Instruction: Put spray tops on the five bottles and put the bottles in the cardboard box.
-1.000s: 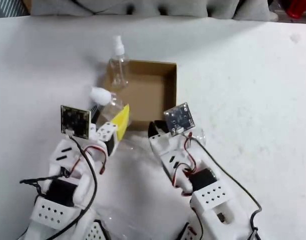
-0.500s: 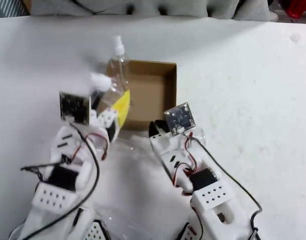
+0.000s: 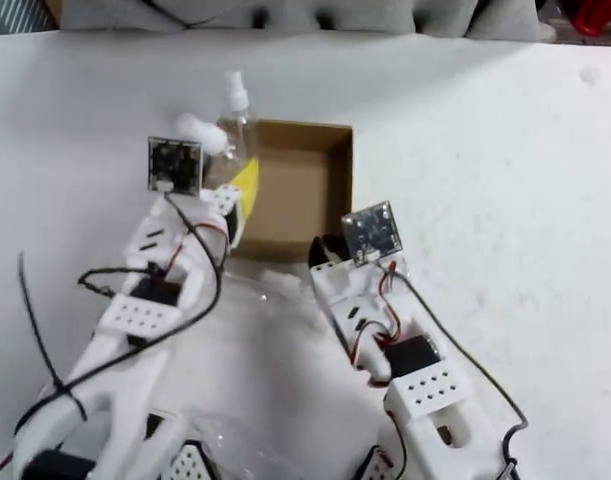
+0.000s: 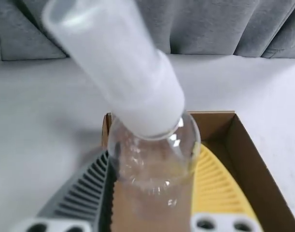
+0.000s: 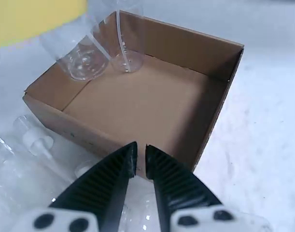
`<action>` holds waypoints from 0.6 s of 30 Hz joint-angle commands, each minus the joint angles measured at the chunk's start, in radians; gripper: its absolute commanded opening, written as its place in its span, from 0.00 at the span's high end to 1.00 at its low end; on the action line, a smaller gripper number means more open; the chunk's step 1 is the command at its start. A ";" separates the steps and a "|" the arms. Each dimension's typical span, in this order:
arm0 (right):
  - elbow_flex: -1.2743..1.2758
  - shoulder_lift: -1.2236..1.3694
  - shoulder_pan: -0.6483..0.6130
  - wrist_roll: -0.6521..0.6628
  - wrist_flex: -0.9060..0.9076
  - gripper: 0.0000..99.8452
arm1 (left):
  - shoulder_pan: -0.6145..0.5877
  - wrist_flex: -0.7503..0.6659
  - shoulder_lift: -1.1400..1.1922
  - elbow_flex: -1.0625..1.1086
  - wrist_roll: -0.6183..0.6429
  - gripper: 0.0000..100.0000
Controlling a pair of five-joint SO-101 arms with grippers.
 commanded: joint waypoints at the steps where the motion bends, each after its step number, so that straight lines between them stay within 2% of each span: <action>1: -0.054 -0.016 0.008 0.012 -0.021 0.99 | -0.012 -0.109 0.048 -0.071 -0.008 0.98; 5: -0.054 -0.016 0.008 0.012 -0.024 0.99 | -0.025 -0.112 0.133 -0.124 -0.011 0.98; 10: -0.052 -0.015 0.008 0.012 -0.042 0.99 | -0.061 -0.041 0.248 -0.239 -0.005 0.98; 18: -0.052 -0.008 0.007 0.012 -0.042 0.99 | -0.061 -0.038 0.367 -0.292 -0.011 0.98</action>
